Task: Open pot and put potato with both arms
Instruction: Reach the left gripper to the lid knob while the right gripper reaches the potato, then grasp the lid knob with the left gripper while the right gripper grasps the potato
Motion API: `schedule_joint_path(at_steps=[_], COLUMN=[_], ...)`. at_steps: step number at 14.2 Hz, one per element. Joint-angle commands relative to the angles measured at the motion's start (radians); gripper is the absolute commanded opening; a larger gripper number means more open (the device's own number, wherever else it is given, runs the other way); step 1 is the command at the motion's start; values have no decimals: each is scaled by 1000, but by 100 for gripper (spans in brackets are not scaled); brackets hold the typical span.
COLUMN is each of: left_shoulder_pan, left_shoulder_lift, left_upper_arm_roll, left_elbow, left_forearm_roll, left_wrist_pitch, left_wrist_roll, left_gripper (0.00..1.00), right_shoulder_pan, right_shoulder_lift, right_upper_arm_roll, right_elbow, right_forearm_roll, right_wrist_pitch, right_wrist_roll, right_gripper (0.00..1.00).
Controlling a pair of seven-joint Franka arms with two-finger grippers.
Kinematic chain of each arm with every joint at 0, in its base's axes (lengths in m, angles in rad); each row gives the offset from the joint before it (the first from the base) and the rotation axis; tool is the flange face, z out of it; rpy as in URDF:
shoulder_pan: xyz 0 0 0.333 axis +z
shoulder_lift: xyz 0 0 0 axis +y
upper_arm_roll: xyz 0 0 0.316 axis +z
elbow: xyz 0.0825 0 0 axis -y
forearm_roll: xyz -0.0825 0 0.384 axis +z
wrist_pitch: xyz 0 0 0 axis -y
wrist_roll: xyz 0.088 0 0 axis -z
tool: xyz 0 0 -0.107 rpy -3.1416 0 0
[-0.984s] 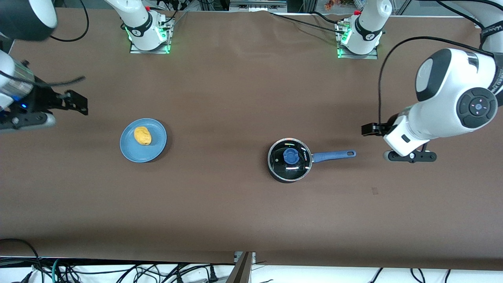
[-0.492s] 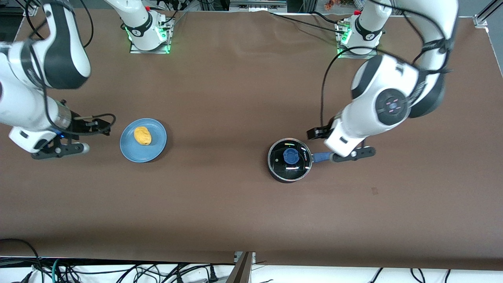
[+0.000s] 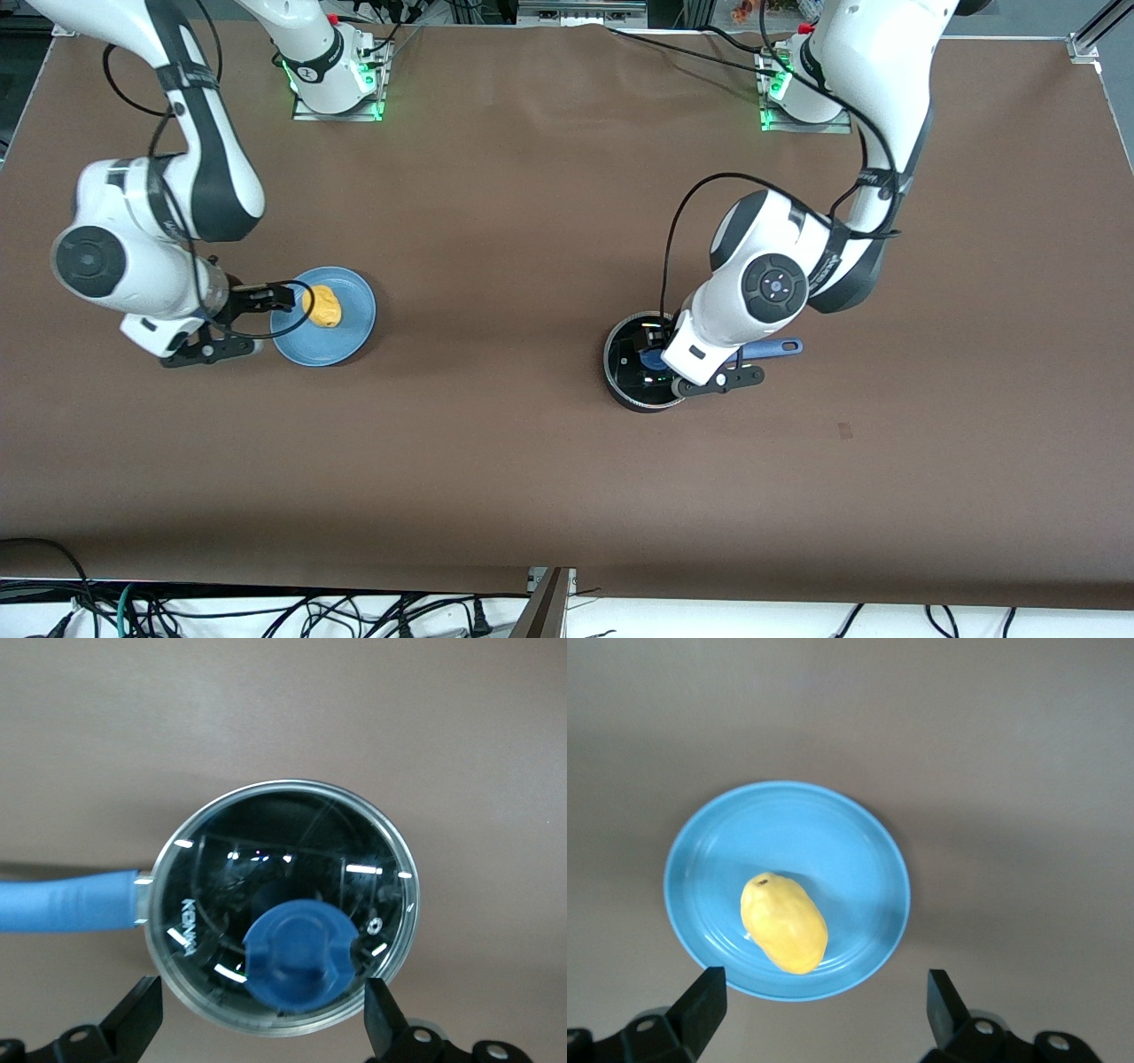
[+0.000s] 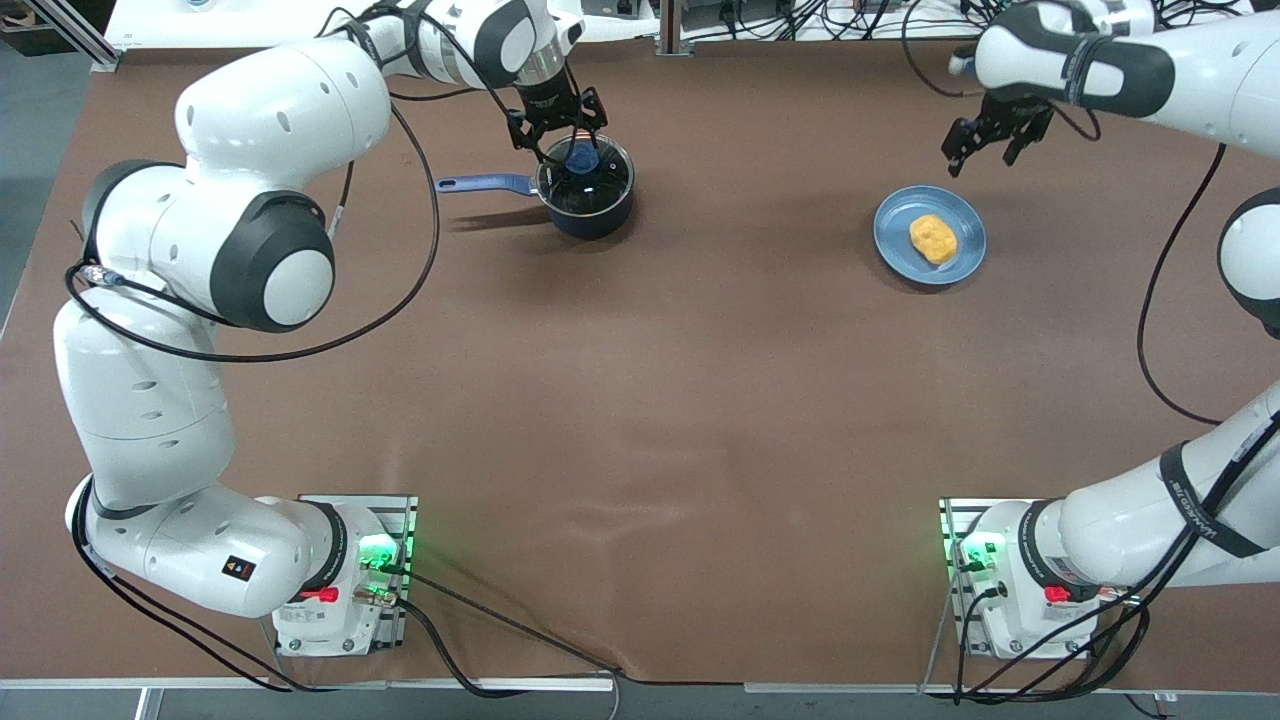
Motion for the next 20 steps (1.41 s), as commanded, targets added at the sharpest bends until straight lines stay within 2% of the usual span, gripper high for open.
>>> schedule_joint_path(at_steps=[1, 3, 5, 7, 11, 13, 16, 18, 19, 20], left_shoulder_pan=[-28, -28, -33, -51, -54, -53, -51, -50, -50, -45], left_shoulder_lift=[27, 33, 62, 95, 109, 109, 108, 108, 105, 99], left_upper_arm_roll=[15, 15, 15, 21, 25, 25, 25, 25, 25, 25], left_elbow=[40, 41, 84, 119, 121, 120, 120, 120, 120, 120], left_forearm_roll=[-15, -14, -12, -11, 18, 42, 60, 87, 103, 106], left_wrist_pitch=[-1, 0, 0, 0, 0, -1, -7, -10, -12, -13], left_wrist_roll=[-5, -3, -6, -17, -18, -14, -8, -6, -6, -3], left_gripper=[100, 100, 100, 100, 98, 84, 36, 10, 0, 0], right_shoulder_pan=[-3, -6, -6, -3, -3, -3, -3, -3, -3, -3], right_shoulder_lift=[-47, -41, -34, -21, -14, -3, 16, 28, 31, 31], right_upper_arm_roll=[13, 16, 19, 32, 48, 48, 48, 48, 46, 46], right_elbow=[-127, -181, -222, -239, -282, -284, -307, -333, -334, -335], right_forearm_roll=[-8, -8, -9, -11, -16, -14, -16, -16, -16, -16], right_wrist_pitch=[96, 170, 238, 270, 322, 344, 379, 434, 440, 440], right_wrist_roll=[1, 1, -2, -7, -46, -112, -138, -167, -178, -180], right_gripper=[100, 100, 100, 100, 100, 100, 100, 100, 100, 100])
